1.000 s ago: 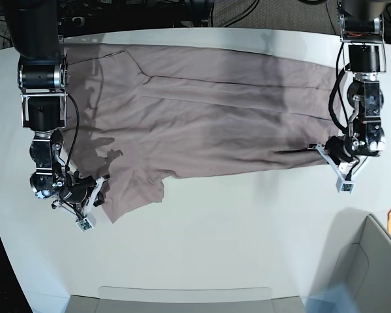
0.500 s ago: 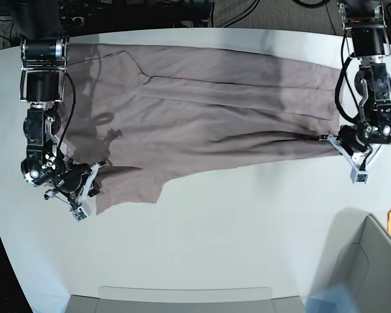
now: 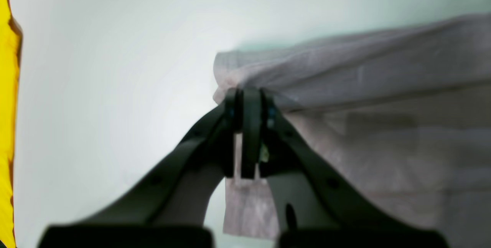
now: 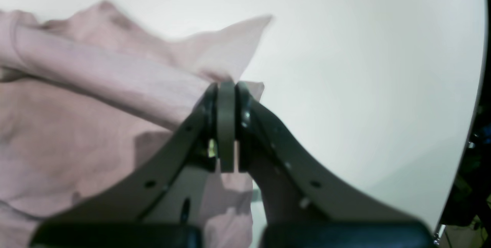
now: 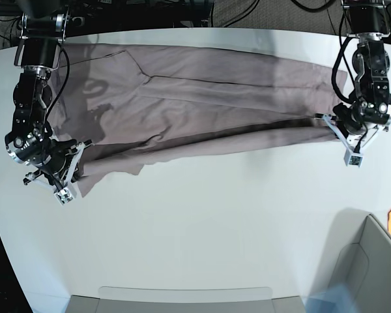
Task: Fold the T-shirt properly
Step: 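Fold the hem half over toward the collar with both grippers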
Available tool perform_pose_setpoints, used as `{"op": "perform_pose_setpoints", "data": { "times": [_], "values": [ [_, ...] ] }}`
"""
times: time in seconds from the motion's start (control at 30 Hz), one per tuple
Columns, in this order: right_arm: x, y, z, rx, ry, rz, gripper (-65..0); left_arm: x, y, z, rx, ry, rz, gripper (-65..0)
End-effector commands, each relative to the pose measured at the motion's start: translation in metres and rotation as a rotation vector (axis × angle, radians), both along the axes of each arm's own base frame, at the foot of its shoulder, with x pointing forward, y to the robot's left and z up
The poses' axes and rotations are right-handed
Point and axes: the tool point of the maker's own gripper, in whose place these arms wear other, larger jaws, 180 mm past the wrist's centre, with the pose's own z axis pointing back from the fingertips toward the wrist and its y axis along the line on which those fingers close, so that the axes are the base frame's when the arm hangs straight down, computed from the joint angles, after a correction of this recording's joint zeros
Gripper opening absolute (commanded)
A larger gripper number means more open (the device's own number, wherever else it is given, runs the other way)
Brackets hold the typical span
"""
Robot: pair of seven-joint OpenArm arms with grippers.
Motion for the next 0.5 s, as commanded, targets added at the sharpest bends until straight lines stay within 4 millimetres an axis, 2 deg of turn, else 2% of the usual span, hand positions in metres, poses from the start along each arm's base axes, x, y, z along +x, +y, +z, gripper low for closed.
{"op": "perform_pose_setpoints", "data": {
  "times": [0.0,0.13,0.27,0.37,0.47],
  "values": [
    [0.001,-0.005,0.015,-0.01,-0.045,-0.003,-65.0,0.004,0.013,0.014,0.031,-0.041,0.019,-65.0],
    [-0.019,-0.001,0.013,-0.025,-0.048,0.012,-65.0,-0.007,0.027,0.014,0.036,-0.038,0.063,-65.0],
    [-0.04,0.007,0.01,-0.041,-0.043,0.04,-65.0,-0.014,0.021,0.02,0.05,-0.052,0.036,-65.0],
    [-0.055,0.003,0.017,-0.056,-0.041,0.024,-65.0,-0.019,0.018,0.02,0.054,-0.046,0.027,-65.0],
    [-0.074,0.005,0.022,0.0,-0.027,0.012,-65.0,-0.025,0.018,0.017,0.054,-0.032,0.026,-65.0]
  ]
}}
